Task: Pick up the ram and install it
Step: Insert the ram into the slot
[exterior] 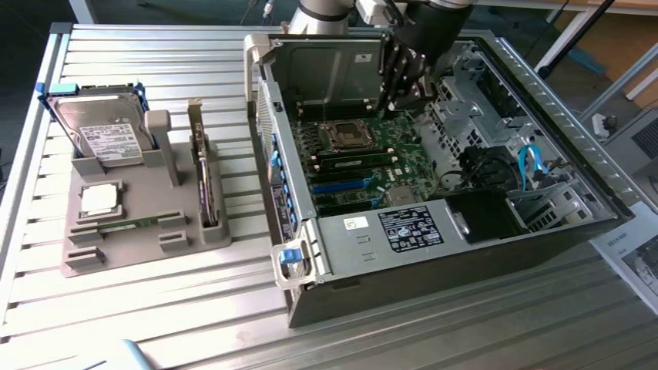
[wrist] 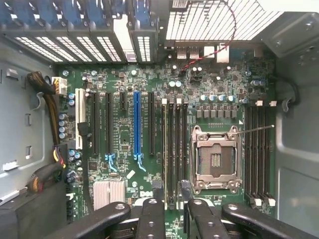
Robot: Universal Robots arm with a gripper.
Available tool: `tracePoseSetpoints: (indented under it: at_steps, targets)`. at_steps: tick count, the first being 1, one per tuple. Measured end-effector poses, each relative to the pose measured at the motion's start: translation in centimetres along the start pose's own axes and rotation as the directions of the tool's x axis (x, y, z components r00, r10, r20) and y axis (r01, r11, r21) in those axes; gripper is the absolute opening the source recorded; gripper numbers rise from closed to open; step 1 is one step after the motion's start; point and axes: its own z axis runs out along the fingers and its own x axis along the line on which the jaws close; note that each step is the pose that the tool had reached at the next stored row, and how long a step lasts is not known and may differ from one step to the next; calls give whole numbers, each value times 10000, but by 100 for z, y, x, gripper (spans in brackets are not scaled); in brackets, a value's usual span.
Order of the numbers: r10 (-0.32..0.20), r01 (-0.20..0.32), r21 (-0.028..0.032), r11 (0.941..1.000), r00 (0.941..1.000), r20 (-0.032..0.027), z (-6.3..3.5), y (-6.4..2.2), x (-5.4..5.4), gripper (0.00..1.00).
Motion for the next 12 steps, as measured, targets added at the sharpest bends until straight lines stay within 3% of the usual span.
tracePoseSetpoints:
  at_steps: [9, 12]
  targets:
    - [0, 0, -1, 10000, 10000, -6, -207, 5, -5, 25]
    - [0, 0, 0, 10000, 10000, -6, -208, 5, -5, 25]
